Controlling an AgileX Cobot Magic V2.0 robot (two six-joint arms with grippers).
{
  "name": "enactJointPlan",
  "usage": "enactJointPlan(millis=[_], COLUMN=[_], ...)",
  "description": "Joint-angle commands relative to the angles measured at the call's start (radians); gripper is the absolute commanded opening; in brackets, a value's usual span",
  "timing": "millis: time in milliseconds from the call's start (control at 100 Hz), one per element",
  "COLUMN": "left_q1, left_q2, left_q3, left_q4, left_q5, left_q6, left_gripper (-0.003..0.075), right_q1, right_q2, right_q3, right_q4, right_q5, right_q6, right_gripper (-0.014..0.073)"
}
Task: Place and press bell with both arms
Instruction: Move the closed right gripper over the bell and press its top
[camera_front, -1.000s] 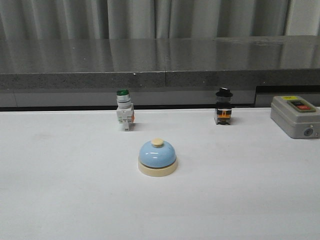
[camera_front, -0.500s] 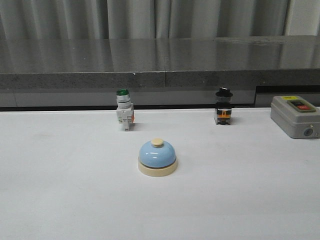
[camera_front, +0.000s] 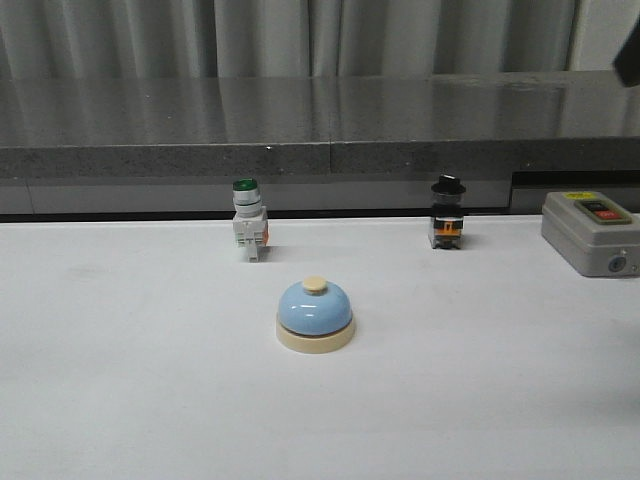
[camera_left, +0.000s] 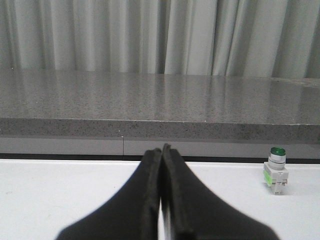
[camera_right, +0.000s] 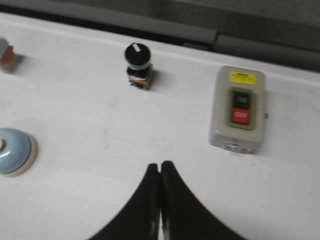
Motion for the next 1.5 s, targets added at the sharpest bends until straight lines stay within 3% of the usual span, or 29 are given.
enactJointPlan(millis=[0, 130, 860, 1490], left_q1=[0.002, 0.002, 0.002, 0.002], left_q2=[-0.03, -0.03, -0.03, -0.03], left_q3=[0.042, 0.042, 0.042, 0.042], left_q4=[0.001, 0.001, 0.001, 0.001], left_q5=[-0.075, -0.075, -0.075, -0.075], left_q6=[-0.008, -0.008, -0.008, -0.008], left_gripper=[-0.002, -0.002, -0.002, -0.002], right_q1=[0.054, 0.121, 0.344, 0.363], right_q2=[0.054, 0.156, 0.684, 0.79], right_q3=[-0.091, -0.168, -0.66, -0.688], right_q4=[0.065, 0.169, 0.186, 0.136], right_q5=[-0.017, -0.002, 0.391, 0.374], right_q6=[-0.11, -0.256, -0.343, -0.323], right_gripper=[-0.006, -0.006, -0.006, -0.006])
